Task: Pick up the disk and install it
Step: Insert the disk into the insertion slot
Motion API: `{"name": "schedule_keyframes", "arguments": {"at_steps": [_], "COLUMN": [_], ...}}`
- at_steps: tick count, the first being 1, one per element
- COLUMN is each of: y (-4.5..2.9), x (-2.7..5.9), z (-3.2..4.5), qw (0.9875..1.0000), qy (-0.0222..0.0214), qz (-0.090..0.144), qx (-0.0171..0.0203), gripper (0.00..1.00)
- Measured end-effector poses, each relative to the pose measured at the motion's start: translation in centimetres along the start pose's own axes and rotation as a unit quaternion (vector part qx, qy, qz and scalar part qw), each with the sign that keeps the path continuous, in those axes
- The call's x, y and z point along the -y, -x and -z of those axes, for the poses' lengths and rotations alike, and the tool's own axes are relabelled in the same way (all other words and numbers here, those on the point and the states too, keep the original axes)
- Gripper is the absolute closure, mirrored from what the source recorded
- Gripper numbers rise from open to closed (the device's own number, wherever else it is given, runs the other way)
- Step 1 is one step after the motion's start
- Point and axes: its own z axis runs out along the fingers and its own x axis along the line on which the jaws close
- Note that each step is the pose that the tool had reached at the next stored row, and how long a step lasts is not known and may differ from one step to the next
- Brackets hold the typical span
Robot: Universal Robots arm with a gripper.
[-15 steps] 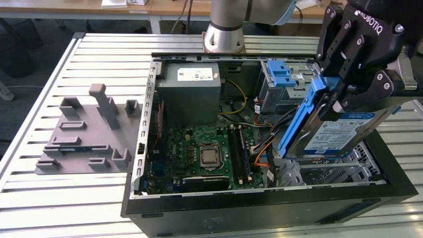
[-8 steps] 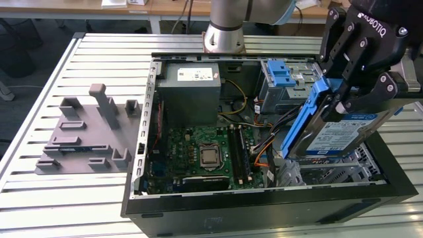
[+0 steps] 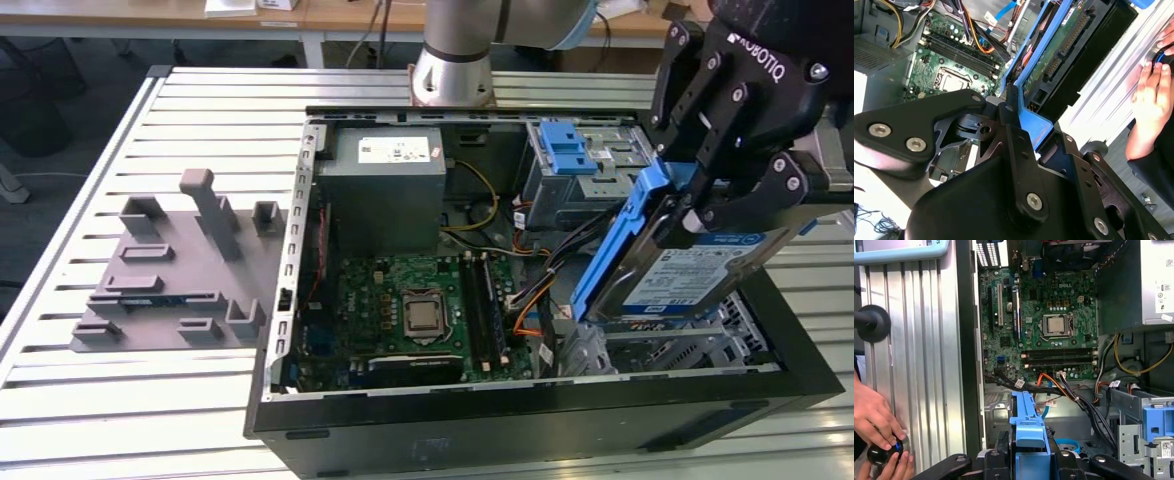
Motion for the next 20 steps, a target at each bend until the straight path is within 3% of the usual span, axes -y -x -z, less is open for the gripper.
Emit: {"name": "schedule_keyframes", "arguments": {"at_steps": [20], "y": [0.09], "x": [1.50], "z": [-0.60], "qw": [1.0000], "qy": [0.0000], "qz": [0.001], "qx": [-0.0001], "gripper": [0.63]}}
